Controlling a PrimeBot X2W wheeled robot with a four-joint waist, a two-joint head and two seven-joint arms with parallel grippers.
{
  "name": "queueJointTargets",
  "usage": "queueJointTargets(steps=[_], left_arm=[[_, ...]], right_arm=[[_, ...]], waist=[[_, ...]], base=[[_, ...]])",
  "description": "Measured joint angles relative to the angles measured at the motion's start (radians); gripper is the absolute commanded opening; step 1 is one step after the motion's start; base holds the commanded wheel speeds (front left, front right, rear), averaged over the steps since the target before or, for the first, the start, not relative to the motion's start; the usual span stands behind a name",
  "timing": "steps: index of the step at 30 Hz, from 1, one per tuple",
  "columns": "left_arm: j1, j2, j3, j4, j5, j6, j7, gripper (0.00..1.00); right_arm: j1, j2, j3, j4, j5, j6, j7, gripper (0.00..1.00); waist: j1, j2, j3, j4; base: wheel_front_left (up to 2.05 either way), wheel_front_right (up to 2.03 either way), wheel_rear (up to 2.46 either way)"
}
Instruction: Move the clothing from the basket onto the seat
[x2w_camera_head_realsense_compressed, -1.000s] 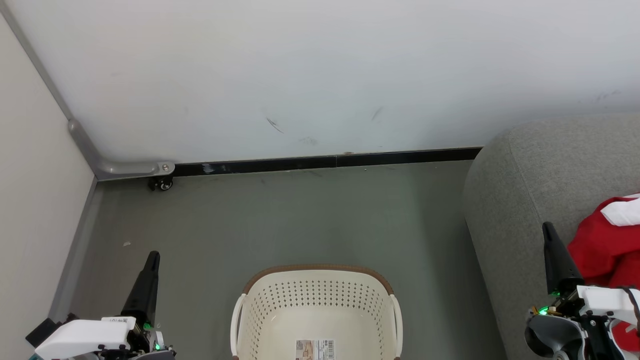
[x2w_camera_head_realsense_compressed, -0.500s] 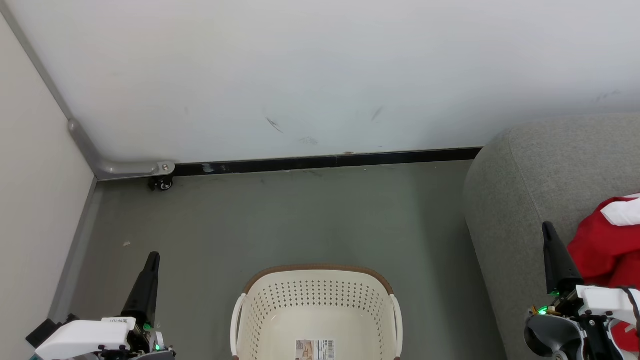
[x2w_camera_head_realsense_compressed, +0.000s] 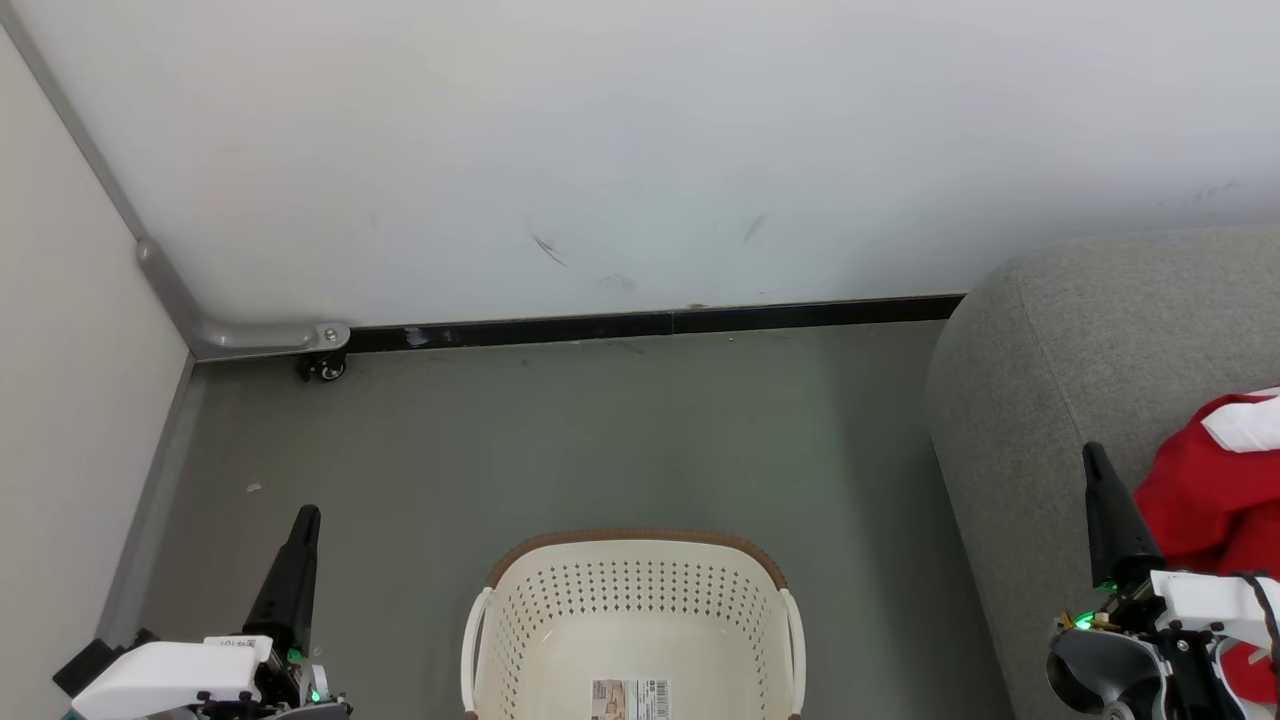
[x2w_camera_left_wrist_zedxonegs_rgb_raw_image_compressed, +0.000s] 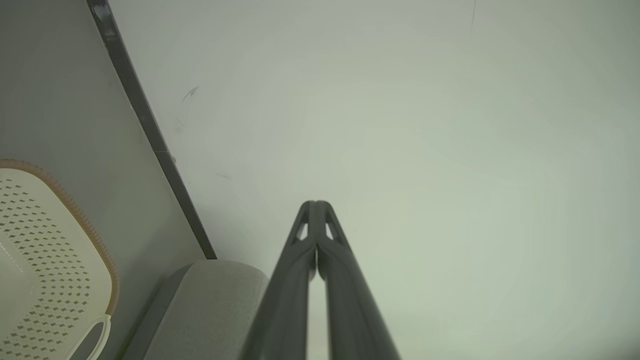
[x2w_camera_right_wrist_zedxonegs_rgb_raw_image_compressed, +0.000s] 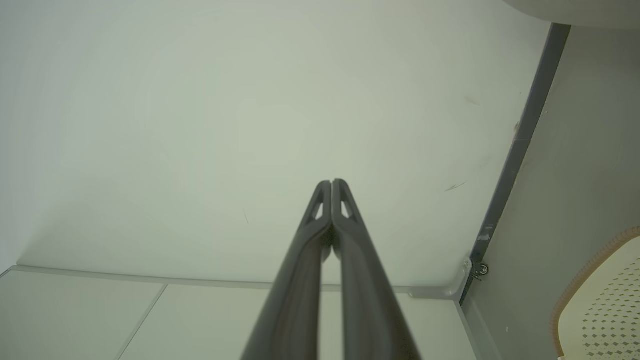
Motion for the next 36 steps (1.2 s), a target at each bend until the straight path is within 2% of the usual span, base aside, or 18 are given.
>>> queueJointTargets(steps=[36], left_arm=[[-0.002, 0.0, 0.002, 0.008, 0.0, -0.007, 0.002, 0.0]], right_arm=[[0.002, 0.0, 0.005, -0.004, 0.0, 0.0, -0.008, 0.0]], waist=[[-0.0001, 0.0, 0.0, 0.0]], base=[[0.0, 0.0, 0.0]])
